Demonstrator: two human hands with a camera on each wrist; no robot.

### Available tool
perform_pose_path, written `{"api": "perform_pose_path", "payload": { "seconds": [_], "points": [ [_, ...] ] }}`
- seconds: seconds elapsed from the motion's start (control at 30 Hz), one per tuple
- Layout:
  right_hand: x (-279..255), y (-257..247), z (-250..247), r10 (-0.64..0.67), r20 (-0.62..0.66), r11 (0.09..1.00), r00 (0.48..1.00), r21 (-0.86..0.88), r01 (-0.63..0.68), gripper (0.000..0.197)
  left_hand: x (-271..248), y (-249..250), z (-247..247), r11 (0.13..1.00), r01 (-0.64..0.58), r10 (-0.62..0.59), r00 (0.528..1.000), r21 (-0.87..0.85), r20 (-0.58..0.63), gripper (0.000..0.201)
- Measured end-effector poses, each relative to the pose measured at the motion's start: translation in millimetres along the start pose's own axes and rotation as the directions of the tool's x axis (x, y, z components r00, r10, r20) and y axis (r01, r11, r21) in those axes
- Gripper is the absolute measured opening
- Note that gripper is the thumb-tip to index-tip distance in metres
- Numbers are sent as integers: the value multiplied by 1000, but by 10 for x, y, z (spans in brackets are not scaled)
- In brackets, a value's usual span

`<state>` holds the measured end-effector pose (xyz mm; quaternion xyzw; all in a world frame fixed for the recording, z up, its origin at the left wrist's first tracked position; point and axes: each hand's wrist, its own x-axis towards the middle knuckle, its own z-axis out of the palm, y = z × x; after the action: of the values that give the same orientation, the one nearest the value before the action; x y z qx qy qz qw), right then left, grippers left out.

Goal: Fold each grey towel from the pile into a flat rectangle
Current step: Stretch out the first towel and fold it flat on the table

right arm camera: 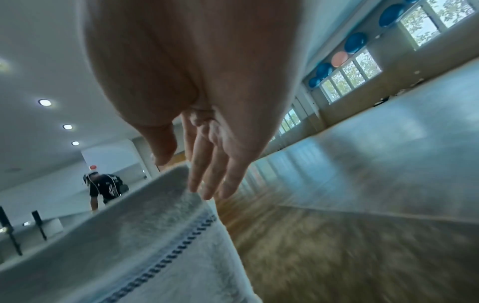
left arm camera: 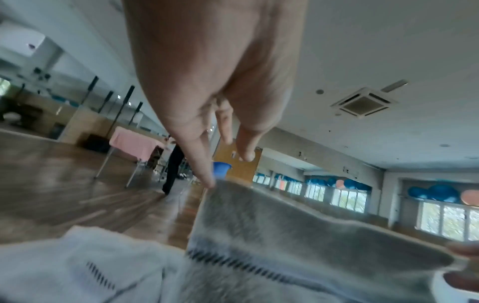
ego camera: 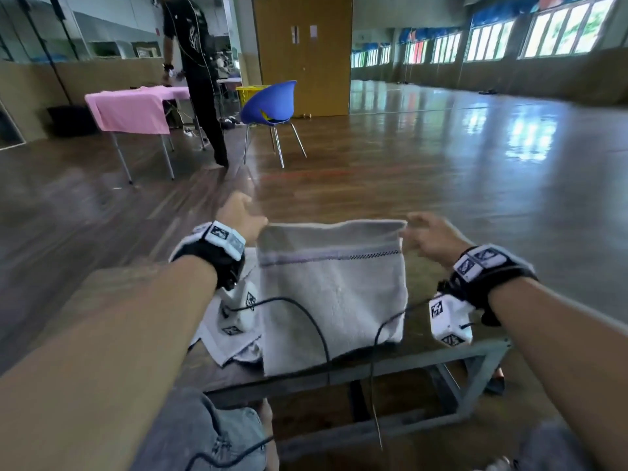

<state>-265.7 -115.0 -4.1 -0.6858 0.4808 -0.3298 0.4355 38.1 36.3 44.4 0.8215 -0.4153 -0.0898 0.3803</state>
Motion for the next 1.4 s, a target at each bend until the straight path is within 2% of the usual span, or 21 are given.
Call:
{"api": "perform_pose_path", "payload": {
  "seconds": [0.03,0.1,0.17,0.23,0.37,0.43,0.57,0.67,0.73,0.8,0.87,1.0,1.07,1.2,1.4],
  "points": [
    [-25,174,43,6,4,998,1000,-65,-6,35,-60,-57,120,998,-22,21,999,51,25,52],
    [-167,489,101,0,38,969,999,-247,9,29,-226,-164,367,988,-115,100,984,100,145,47],
    [-358,773,145,50,109,893,993,-450,5,18,-408,-261,621,969,-218,176,940,118,291,34],
    [-603,940,204,146,150,822,978,-568,-36,26,-625,-294,857,951,-292,230,884,96,406,27],
    [-925,1135,399,188,118,829,975,-551,-93,51,-1015,-238,1336,869,-492,386,741,53,550,24],
    [-985,1210,504,203,94,833,975,-540,-121,52,-1180,-218,1541,841,-534,395,716,87,576,29],
    [-1046,1318,644,218,-5,875,976,-442,-197,53,-1374,-236,1828,755,-578,339,749,311,570,50],
    [-1063,1329,676,216,-90,892,972,-386,-234,58,-1419,-226,1898,735,-561,336,790,381,513,36],
    [-1060,1313,690,216,-119,897,969,-367,-245,56,-1419,-204,1882,758,-552,355,795,347,491,21],
    [-1048,1296,711,214,-137,901,967,-355,-250,46,-1406,-178,1831,817,-525,367,793,239,486,11],
    [-1035,1283,715,220,-146,902,965,-347,-258,33,-1382,-165,1777,858,-493,371,789,145,490,10],
    [-1007,1285,682,210,-185,910,960,-322,-261,19,-1294,-150,1693,876,-476,385,789,81,478,10],
    [-993,1273,682,188,-182,923,965,-303,-237,23,-1252,-143,1680,882,-466,383,792,65,476,12],
    [-974,1207,754,176,-195,947,965,-234,-220,49,-1243,-158,1705,885,-461,376,791,66,483,15],
    [-937,1197,794,209,-217,915,954,-301,-269,32,-1251,-176,1729,881,-470,391,788,55,476,12]
  ]
}}
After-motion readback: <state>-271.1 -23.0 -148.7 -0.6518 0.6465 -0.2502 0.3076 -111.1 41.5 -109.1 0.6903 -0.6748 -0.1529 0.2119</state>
